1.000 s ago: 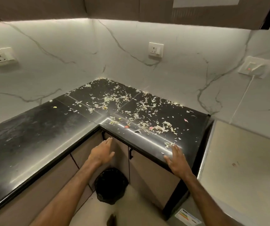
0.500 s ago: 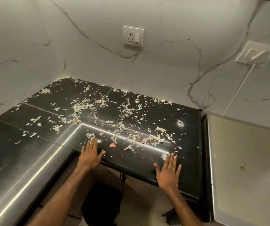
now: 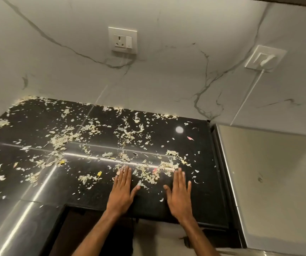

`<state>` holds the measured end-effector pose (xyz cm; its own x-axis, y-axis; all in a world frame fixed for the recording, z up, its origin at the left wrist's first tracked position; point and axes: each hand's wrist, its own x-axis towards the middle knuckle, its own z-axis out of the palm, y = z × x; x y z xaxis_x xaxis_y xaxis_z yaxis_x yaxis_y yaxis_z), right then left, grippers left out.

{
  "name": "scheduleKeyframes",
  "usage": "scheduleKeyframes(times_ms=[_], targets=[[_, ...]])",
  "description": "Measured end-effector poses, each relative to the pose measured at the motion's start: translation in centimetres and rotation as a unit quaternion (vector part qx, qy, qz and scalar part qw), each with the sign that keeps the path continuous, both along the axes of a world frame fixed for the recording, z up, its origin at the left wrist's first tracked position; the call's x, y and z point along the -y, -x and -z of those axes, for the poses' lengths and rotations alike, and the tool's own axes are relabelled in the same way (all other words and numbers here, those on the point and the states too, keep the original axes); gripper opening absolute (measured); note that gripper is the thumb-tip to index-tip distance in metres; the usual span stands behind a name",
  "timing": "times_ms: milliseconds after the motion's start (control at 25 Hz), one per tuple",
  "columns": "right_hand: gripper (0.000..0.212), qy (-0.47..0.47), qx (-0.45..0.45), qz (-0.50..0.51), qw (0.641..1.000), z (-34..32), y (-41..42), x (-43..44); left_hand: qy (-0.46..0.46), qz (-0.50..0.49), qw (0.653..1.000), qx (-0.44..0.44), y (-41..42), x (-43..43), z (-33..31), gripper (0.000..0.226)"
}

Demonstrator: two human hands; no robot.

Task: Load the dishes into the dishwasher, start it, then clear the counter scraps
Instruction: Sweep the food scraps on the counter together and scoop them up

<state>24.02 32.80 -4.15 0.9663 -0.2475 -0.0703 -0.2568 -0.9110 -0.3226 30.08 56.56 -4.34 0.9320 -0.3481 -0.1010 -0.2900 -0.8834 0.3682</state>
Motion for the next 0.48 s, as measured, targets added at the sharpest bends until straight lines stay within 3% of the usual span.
scheduleKeyframes(times_ms=[120,240,360,480], targets=[[0.087,-0.002,-0.027,0.114,0.993,-0.4,1.2,5.2,-0.009,0.042,0.999,0.016,0.8,1.2,0.0,0.081],[0.086,0.011,-0.074,0.132,0.988,-0.5,0.0,6.8,0.007,0.055,0.998,0.017,0.2,3.2,-0.7,0.079],[0.083,0.001,-0.076,0.032,0.997,-0.7,-3.3,4.4,0.014,0.049,0.998,0.034,-1.4,5.5,-1.7,0.076],[0.077,-0.075,-0.035,-0.082,0.993,-0.7,-4.9,2.0,0.034,0.042,0.998,0.018,-3.4,8.2,-2.5,0.074]])
